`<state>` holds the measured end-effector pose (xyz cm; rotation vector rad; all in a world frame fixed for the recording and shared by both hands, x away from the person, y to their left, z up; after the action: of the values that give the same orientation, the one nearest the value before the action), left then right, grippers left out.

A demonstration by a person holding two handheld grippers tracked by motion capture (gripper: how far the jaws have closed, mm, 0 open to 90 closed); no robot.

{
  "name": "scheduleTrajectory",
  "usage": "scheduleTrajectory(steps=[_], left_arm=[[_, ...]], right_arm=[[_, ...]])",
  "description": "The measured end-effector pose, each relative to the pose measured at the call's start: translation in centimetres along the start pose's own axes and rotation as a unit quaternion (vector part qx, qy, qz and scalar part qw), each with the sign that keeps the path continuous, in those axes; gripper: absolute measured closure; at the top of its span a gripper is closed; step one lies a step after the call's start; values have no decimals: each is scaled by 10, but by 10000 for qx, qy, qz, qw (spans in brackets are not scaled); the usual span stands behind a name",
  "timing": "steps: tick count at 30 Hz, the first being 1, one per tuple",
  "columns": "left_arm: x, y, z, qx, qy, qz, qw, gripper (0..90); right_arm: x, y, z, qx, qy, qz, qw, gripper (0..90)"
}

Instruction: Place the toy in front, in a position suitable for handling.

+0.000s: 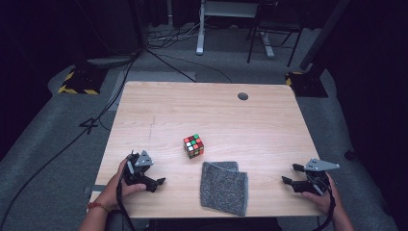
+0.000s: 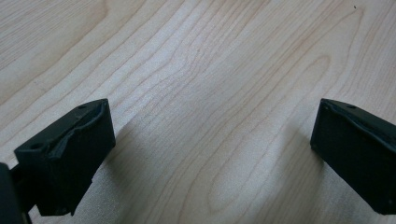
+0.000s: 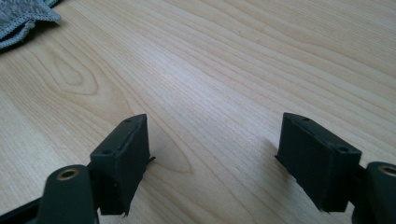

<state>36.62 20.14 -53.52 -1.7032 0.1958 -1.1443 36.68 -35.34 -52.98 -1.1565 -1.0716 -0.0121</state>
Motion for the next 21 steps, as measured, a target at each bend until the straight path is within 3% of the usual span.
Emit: scheduleTrajectory(steps=[9,11,14,15,18,19,21], left_arm=[[0,0,0,15,-5,-12,10000,4],[0,0,0,16,-7,-12,10000,3],[0,0,0,15,-15,-14,10000,4],[0,0,0,16,-18,-11,10000,5],[0,0,-1,20,-24,-14,10000,5],[0,0,-1,27,-28,-17,10000,6],[0,0,-1,26,-47,-16,10000,6]], right_arm=[[0,0,1,50,-57,13,10000,234],[3,0,5,43,-287,13,9996,232],[5,0,8,77,-351,-14,9994,249],[9,0,13,308,-366,-28,9989,281],[17,-1,21,368,-555,-50,9978,283],[30,-5,29,592,-606,-202,9962,283],[37,-7,34,681,-688,-243,9950,283]])
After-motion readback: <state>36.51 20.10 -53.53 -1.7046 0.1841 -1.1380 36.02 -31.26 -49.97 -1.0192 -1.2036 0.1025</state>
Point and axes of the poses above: each handheld gripper's, and its own axes: y roughly forward along the jaws, x roughly out of its top, z roughly to its left, the point moved 4 cm from there along y, roughly forward along the jaws, and after that the axes turned 5 degrees about z, right-handed, at the moved point
